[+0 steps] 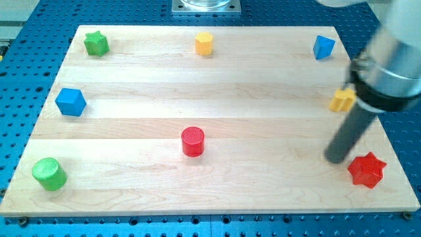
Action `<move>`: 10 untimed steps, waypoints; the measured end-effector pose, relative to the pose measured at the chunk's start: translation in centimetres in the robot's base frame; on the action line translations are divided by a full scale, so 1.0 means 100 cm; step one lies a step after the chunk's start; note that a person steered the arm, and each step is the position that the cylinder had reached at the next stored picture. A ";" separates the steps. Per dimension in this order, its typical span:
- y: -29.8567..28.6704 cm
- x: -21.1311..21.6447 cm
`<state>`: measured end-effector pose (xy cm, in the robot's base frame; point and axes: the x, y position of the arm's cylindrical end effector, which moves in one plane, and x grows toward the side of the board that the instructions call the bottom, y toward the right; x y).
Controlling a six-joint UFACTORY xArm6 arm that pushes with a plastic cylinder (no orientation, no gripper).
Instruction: Push the red circle to the bottom center
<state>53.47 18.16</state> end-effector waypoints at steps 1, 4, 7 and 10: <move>-0.068 -0.043; -0.244 -0.084; -0.173 0.008; -0.111 -0.052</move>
<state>48.28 7.03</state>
